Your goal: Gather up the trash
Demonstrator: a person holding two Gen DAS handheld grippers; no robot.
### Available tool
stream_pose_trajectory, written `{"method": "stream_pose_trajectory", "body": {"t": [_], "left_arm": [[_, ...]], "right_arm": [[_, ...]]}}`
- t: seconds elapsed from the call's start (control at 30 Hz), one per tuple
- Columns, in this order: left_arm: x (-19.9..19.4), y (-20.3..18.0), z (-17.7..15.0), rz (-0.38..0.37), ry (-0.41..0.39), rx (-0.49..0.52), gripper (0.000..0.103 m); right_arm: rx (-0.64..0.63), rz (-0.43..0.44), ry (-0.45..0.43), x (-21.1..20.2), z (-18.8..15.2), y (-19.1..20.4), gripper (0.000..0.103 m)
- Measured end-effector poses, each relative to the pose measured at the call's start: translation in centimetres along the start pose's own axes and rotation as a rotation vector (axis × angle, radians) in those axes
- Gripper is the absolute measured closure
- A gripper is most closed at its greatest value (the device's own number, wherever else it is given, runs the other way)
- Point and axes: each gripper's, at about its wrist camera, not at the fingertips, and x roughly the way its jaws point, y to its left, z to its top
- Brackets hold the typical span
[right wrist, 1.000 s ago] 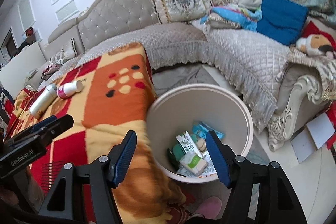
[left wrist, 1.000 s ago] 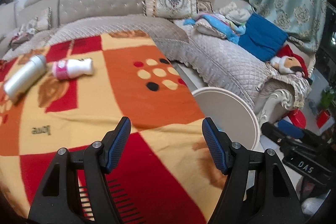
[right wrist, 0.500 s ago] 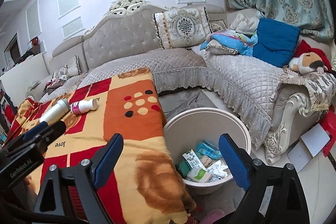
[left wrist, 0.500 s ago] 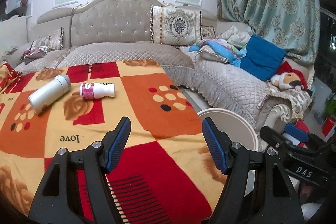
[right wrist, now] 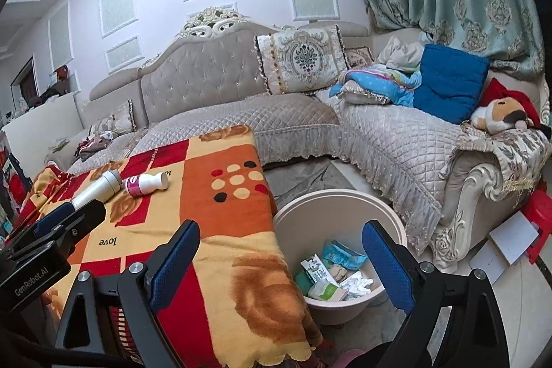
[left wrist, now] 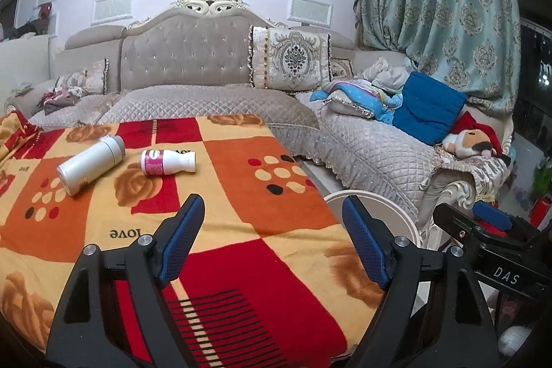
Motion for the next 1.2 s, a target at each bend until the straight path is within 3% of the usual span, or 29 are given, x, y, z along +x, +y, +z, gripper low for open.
{"method": "stream_pose_trajectory", "body": {"t": [0.5, 1.2], "left_arm": [[-0.9, 0.1, 0.0, -0.002, -0.045, 0.009, 0.021], [-0.8, 0.7, -0.3, 0.015, -0.033, 0.003, 0.021]], "right_arm": [[-0.012, -0.004, -0.051, -1.0, 0.3, 0.2, 0.009], [-0.031, -0.013, -0.071, -1.3, 0.5, 0.7, 0.006]]}}
